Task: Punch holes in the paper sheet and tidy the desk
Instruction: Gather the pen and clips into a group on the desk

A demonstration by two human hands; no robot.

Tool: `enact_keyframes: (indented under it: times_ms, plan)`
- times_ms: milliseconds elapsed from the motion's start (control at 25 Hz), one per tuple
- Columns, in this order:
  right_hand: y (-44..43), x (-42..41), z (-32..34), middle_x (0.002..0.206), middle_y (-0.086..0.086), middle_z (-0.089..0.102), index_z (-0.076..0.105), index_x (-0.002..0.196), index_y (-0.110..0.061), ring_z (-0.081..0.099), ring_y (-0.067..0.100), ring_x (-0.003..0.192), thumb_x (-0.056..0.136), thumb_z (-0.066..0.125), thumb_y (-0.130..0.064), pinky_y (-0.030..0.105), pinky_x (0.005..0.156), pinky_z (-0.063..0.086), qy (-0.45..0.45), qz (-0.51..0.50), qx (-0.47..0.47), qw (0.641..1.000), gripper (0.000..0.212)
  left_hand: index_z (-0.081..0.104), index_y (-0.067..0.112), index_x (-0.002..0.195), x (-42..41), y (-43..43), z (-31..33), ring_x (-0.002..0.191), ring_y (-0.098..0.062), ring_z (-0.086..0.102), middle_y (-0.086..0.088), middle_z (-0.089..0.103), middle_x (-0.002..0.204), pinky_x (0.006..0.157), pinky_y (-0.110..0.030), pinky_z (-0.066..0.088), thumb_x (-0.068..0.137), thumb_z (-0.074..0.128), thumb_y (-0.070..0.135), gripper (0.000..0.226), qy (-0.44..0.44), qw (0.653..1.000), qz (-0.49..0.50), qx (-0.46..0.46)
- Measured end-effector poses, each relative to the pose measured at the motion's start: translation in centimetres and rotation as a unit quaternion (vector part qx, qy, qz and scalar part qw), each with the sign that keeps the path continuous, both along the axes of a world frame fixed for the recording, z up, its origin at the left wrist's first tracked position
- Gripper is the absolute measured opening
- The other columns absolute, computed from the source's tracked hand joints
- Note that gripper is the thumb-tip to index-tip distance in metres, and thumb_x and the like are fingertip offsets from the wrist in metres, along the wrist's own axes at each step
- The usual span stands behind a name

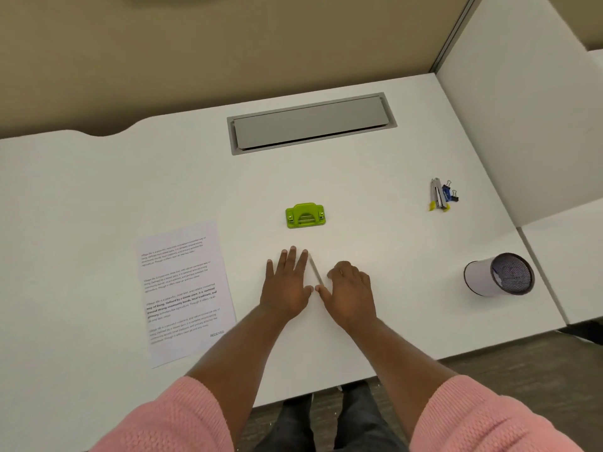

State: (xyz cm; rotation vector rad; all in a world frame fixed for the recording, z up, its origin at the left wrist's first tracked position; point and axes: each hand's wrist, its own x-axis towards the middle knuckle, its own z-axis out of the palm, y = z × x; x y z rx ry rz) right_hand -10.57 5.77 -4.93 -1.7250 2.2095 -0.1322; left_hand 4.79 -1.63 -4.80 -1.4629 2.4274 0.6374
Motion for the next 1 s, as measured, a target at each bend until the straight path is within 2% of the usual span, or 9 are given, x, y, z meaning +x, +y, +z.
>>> enact_keyframes:
  times_ms: [120, 240, 400, 480, 520, 600, 680, 800, 1000]
  plan:
    - [-0.5, 0.5, -0.1, 0.107, 0.001, 0.061, 0.068, 0.104, -0.018, 0.059, 0.023, 0.100, 0.094, 0.054, -0.041, 0.038, 0.089, 0.041, 0.030, -0.006, 0.018, 0.999, 0.029, -0.001, 0.019, 0.158, -0.3, -0.1, -0.6, 0.154, -0.025, -0.004, -0.007, -0.005, 0.167, 0.124, -0.051, 0.005, 0.097, 0.047, 0.049, 0.083, -0.003, 1.000, -0.003, 0.009]
    - [-1.5, 1.0, 0.2, 0.095, 0.004, 0.062, 0.067, 0.090, -0.013, 0.059, 0.026, 0.092, 0.090, 0.050, -0.033, 0.040, 0.082, 0.039, 0.052, -0.005, 0.050, 0.997, 0.026, 0.003, 0.016, 0.158, -0.3, 0.0, -0.8, 0.154, -0.025, -0.005, -0.008, -0.004, 0.167, 0.124, -0.051, 0.005, 0.096, 0.048, 0.047, 0.083, 0.008, 1.000, -0.001, 0.010]
    - [-1.8, 0.9, 0.9, 0.087, 0.006, 0.063, 0.064, 0.084, -0.010, 0.060, 0.028, 0.083, 0.085, 0.055, -0.029, 0.040, 0.077, 0.041, 0.040, -0.034, 0.051, 0.997, 0.021, 0.003, 0.017, 0.158, -0.5, -0.2, -0.4, 0.154, -0.025, -0.001, -0.007, -0.001, 0.167, 0.124, -0.050, 0.006, 0.096, 0.048, 0.046, 0.082, 0.009, 1.000, -0.014, 0.002]
    - [-1.7, 0.3, 1.4, 0.081, 0.006, 0.063, 0.063, 0.082, -0.011, 0.061, 0.029, 0.077, 0.084, 0.056, -0.026, 0.040, 0.074, 0.042, 0.023, -0.057, 0.027, 0.998, 0.016, 0.013, 0.019, 0.158, -1.1, -0.6, 0.1, 0.154, -0.023, 0.005, -0.005, 0.008, 0.167, 0.123, -0.049, 0.009, 0.099, 0.046, 0.042, 0.071, 0.033, 0.999, -0.026, -0.022]
    - [-1.7, -0.2, 1.6, 0.079, 0.005, 0.063, 0.062, 0.081, -0.011, 0.061, 0.029, 0.074, 0.084, 0.056, -0.024, 0.040, 0.072, 0.042, 0.016, -0.063, 0.013, 0.998, 0.014, 0.025, 0.021, 0.155, -1.5, -1.0, 0.5, 0.153, -0.023, 0.013, -0.004, 0.018, 0.165, 0.123, -0.048, 0.012, 0.100, 0.045, 0.038, 0.061, 0.047, 0.997, -0.037, -0.044]
    - [-1.6, -1.8, 2.2, 0.075, 0.002, 0.063, 0.060, 0.081, -0.013, 0.062, 0.028, 0.071, 0.084, 0.058, -0.022, 0.040, 0.070, 0.043, 0.007, -0.074, -0.027, 0.997, 0.009, 0.053, 0.023, 0.138, -3.2, -2.1, 1.4, 0.144, -0.023, 0.034, -0.001, 0.046, 0.151, 0.119, -0.044, 0.021, 0.100, 0.045, 0.029, 0.039, 0.073, 0.991, -0.067, -0.090]
    - [-1.6, -4.0, 2.7, 0.078, -0.001, 0.063, 0.061, 0.085, -0.016, 0.062, 0.026, 0.073, 0.085, 0.059, -0.020, 0.040, 0.071, 0.043, 0.002, -0.084, -0.063, 0.994, 0.005, 0.066, 0.026, 0.115, -5.4, -3.4, 2.6, 0.123, -0.021, 0.052, 0.004, 0.065, 0.121, 0.108, -0.038, 0.031, 0.099, 0.046, 0.024, 0.026, 0.087, 0.986, -0.085, -0.118]
    - [-1.8, -8.1, 3.5, 0.085, -0.004, 0.065, 0.065, 0.095, -0.018, 0.064, 0.023, 0.079, 0.080, 0.065, -0.015, 0.040, 0.074, 0.045, 0.010, -0.096, -0.105, 0.990, 0.016, 0.068, 0.025, 0.099, -9.2, -5.5, 4.1, 0.101, -0.023, 0.058, 0.003, 0.067, 0.095, 0.091, -0.037, 0.036, 0.095, 0.050, 0.019, 0.019, 0.098, 0.978, -0.100, -0.154]
    - [-3.3, -15.5, 4.7, 0.089, -0.002, 0.063, 0.071, 0.096, -0.022, 0.062, 0.024, 0.080, 0.088, 0.066, -0.022, 0.039, 0.072, 0.046, 0.038, -0.125, -0.116, 0.985, 0.009, 0.069, 0.026, 0.099, -16.1, -9.0, 5.4, 0.092, -0.025, 0.057, 0.000, 0.063, 0.096, 0.078, -0.038, 0.037, 0.096, 0.050, 0.021, 0.019, 0.082, 0.975, -0.097, -0.183]
